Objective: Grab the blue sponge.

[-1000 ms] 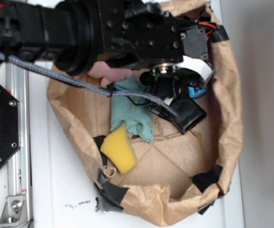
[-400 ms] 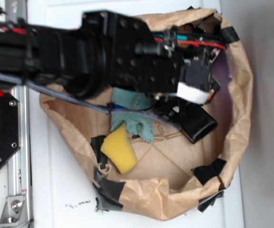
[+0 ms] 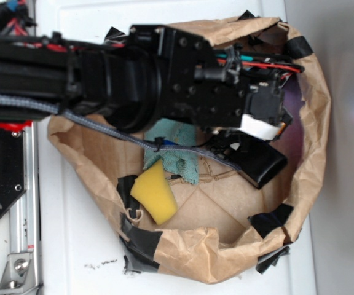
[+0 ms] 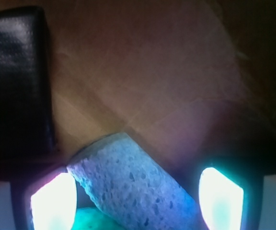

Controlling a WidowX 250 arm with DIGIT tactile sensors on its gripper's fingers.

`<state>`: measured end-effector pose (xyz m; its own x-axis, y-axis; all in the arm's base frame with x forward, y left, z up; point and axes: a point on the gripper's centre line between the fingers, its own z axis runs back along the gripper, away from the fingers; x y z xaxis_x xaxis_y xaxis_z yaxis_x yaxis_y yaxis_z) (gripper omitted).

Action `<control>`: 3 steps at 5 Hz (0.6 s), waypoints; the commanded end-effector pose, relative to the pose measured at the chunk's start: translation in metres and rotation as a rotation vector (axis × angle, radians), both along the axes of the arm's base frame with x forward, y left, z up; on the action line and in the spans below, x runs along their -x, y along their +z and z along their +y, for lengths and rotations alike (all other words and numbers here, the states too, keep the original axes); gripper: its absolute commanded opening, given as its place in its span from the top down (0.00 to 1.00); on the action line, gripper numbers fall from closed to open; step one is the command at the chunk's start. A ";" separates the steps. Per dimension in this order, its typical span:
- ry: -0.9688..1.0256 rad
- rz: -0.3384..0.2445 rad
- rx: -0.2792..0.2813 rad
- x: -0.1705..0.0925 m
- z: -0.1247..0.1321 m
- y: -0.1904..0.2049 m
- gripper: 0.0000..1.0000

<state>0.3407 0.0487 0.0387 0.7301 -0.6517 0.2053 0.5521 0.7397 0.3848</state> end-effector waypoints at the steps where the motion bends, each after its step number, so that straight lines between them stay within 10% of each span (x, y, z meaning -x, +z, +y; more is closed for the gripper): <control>1: -0.017 0.034 0.004 -0.001 -0.001 0.001 1.00; 3: -0.061 0.039 0.048 0.015 -0.016 0.009 1.00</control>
<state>0.3232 0.0378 0.0358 0.7124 -0.6720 0.2020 0.6098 0.7353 0.2956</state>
